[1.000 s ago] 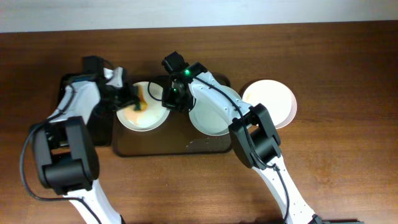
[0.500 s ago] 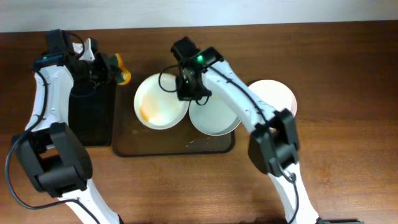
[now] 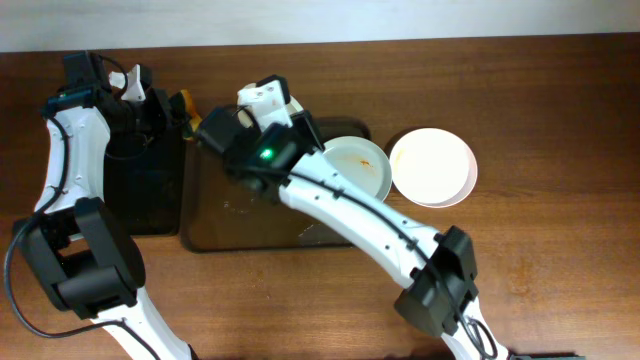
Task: Clean dirty plates on tray and stack at the side
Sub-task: 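Lift the white plate with the right gripper and stack it on the right plate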
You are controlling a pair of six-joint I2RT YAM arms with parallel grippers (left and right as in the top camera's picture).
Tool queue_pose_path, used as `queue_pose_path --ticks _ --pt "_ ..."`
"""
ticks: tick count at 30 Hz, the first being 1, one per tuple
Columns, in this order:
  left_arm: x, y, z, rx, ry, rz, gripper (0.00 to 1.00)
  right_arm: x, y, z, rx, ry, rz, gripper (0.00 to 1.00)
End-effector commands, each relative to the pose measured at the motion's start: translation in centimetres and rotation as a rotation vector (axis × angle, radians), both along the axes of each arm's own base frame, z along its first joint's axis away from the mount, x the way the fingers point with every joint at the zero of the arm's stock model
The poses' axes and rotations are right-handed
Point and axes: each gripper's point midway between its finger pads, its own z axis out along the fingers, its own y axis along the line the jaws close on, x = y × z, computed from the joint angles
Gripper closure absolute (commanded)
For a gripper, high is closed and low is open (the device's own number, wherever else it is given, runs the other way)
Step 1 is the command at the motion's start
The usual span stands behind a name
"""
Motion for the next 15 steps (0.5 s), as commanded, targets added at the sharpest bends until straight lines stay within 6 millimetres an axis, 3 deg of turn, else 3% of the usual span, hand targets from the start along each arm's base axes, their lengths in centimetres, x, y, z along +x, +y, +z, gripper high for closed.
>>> queue_pose_path --ticks 1,6,10,13,15 --pt "0.2 0.0 0.0 0.005 -0.007 -0.016 0.99 -1.6 -0.8 7.2 -0.132 -0.297 -0.071 0.96" --pt "0.1 0.4 -0.3 0.029 0.006 -0.006 0.99 -2.7 0.4 8.7 -0.14 -0.384 -0.07 0.96" --pt "0.0 0.5 -0.5 0.037 0.015 -0.003 0.99 -1.5 -0.1 6.4 0.002 -0.207 -0.025 0.96" --pt "-0.1 1.4 -1.0 0.089 0.03 0.019 0.99 -0.5 -3.9 6.2 0.274 -0.019 -0.052 0.96" --pt "-0.1 1.5 -1.1 0.099 0.032 0.022 0.99 0.7 -8.8 6.3 0.461 0.116 -0.107 0.96"
